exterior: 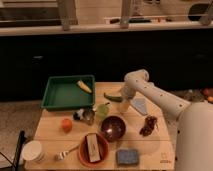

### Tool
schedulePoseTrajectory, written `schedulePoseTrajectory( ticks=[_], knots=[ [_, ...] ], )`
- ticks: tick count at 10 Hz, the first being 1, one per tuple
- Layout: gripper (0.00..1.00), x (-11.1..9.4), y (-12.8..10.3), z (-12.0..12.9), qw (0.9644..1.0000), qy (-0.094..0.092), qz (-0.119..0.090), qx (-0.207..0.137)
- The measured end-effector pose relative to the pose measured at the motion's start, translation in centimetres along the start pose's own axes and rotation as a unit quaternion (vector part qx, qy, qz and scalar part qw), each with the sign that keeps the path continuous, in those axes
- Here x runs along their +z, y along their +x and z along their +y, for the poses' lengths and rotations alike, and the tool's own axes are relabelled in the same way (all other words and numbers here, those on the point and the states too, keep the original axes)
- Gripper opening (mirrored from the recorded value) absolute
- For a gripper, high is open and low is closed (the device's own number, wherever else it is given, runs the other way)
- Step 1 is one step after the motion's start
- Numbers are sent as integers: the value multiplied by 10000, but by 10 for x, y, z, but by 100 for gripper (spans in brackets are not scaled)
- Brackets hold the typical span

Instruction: Place pepper in purple bowl

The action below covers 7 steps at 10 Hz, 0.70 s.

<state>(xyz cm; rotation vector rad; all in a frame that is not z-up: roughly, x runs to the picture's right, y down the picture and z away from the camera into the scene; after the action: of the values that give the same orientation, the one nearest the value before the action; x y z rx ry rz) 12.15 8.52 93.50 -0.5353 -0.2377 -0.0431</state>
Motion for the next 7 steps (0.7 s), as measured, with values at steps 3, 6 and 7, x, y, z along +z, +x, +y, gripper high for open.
schedulePoseTrajectory(
  ticks=[3,6,7],
  knots=[
    [80,0,-11,-5,9998,-51,6,-188],
    [80,5,-18,-9,9994,-145,-23,-307],
    [80,9,-21,-9,9992,-200,-44,-349]
  ],
)
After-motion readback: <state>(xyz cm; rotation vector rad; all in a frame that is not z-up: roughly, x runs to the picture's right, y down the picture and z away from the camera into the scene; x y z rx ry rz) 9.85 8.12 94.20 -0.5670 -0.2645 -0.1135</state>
